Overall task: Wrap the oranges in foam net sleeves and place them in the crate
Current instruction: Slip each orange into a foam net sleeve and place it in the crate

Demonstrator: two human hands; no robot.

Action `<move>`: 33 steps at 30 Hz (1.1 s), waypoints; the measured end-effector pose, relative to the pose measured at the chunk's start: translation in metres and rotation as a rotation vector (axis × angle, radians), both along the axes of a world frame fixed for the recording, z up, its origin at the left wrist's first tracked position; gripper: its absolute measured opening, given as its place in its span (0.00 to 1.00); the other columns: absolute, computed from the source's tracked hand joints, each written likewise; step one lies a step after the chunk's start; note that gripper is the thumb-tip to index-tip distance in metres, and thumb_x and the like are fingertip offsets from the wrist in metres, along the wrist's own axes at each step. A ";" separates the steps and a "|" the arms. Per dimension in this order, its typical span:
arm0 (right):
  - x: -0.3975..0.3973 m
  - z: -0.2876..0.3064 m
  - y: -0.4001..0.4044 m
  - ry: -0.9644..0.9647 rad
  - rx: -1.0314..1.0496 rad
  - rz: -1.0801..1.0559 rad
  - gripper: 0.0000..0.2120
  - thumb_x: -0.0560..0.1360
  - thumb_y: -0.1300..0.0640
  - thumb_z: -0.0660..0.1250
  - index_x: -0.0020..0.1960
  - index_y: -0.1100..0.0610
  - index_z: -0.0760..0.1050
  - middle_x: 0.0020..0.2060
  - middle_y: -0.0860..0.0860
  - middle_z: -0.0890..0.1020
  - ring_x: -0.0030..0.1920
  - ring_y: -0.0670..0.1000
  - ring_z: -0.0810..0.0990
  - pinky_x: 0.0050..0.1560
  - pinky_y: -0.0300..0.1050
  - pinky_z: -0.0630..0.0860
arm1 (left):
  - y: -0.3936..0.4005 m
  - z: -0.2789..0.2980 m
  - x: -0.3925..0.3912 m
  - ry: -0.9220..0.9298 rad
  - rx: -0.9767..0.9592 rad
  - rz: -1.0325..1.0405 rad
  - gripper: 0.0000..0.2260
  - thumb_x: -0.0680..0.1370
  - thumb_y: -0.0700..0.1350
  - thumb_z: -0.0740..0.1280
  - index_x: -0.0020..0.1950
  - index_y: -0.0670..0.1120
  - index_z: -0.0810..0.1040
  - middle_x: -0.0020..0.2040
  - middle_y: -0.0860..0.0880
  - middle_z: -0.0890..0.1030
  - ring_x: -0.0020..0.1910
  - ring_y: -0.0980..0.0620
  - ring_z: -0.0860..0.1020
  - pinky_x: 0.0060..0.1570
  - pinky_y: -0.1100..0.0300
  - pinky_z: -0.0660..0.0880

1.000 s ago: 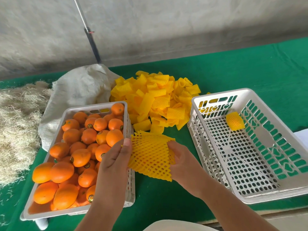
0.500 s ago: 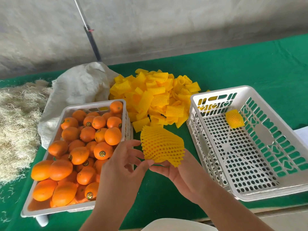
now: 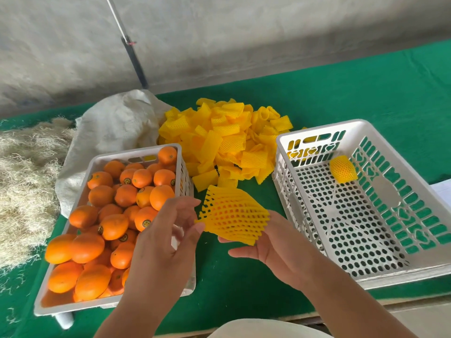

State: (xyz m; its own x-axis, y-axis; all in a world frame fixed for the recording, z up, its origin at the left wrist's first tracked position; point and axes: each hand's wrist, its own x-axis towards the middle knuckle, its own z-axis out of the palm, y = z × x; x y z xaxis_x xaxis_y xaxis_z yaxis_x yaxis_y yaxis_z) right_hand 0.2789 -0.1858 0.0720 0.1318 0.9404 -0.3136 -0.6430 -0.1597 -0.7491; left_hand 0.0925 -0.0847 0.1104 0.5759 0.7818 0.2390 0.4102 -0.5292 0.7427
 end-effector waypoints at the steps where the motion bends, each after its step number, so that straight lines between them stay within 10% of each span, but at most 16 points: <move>1: 0.002 0.000 -0.001 0.009 0.005 0.002 0.19 0.83 0.50 0.61 0.68 0.56 0.81 0.63 0.61 0.84 0.61 0.62 0.85 0.53 0.51 0.85 | 0.000 0.000 0.001 0.012 0.008 -0.022 0.16 0.79 0.56 0.67 0.64 0.71 0.72 0.53 0.62 0.81 0.52 0.56 0.81 0.46 0.54 0.80; 8: 0.005 -0.009 -0.010 -0.033 -0.030 0.067 0.16 0.89 0.57 0.57 0.71 0.60 0.77 0.63 0.62 0.84 0.63 0.63 0.84 0.66 0.61 0.79 | -0.007 0.002 0.020 0.233 0.144 -0.276 0.50 0.70 0.62 0.78 0.83 0.70 0.49 0.83 0.67 0.51 0.83 0.58 0.56 0.71 0.50 0.67; 13: 0.021 -0.005 -0.022 -0.012 -0.066 0.163 0.19 0.89 0.53 0.56 0.74 0.61 0.73 0.65 0.64 0.82 0.61 0.60 0.83 0.61 0.56 0.80 | 0.002 -0.010 0.030 0.335 0.025 -0.331 0.37 0.69 0.68 0.77 0.74 0.77 0.62 0.69 0.80 0.64 0.70 0.78 0.61 0.62 0.65 0.69; 17: 0.040 -0.003 -0.039 -0.046 -0.055 0.173 0.23 0.83 0.45 0.64 0.71 0.59 0.78 0.64 0.58 0.84 0.62 0.63 0.84 0.61 0.54 0.82 | -0.001 -0.019 0.034 0.045 -0.398 -0.199 0.33 0.67 0.68 0.79 0.70 0.67 0.75 0.65 0.64 0.79 0.63 0.61 0.80 0.51 0.60 0.83; 23: 0.048 -0.002 -0.051 -0.669 -0.037 -0.057 0.34 0.72 0.34 0.77 0.75 0.38 0.70 0.64 0.36 0.82 0.57 0.45 0.87 0.53 0.47 0.85 | -0.020 -0.030 0.056 -0.262 -0.998 -0.035 0.27 0.70 0.64 0.78 0.65 0.54 0.83 0.63 0.47 0.86 0.62 0.45 0.84 0.52 0.57 0.84; 27: 0.056 -0.009 -0.049 -0.643 -0.026 0.149 0.47 0.69 0.40 0.82 0.78 0.27 0.57 0.61 0.40 0.82 0.54 0.47 0.87 0.46 0.43 0.85 | -0.025 -0.027 0.070 -0.024 -0.944 -0.115 0.28 0.62 0.76 0.76 0.55 0.63 0.86 0.58 0.49 0.87 0.57 0.48 0.86 0.54 0.55 0.84; 33: 0.083 -0.030 -0.044 -0.520 -0.109 0.026 0.26 0.70 0.38 0.80 0.65 0.39 0.77 0.57 0.43 0.86 0.56 0.46 0.87 0.52 0.49 0.86 | -0.030 -0.036 0.094 0.030 -0.899 0.046 0.26 0.71 0.67 0.69 0.61 0.52 0.82 0.54 0.46 0.87 0.53 0.45 0.85 0.50 0.50 0.84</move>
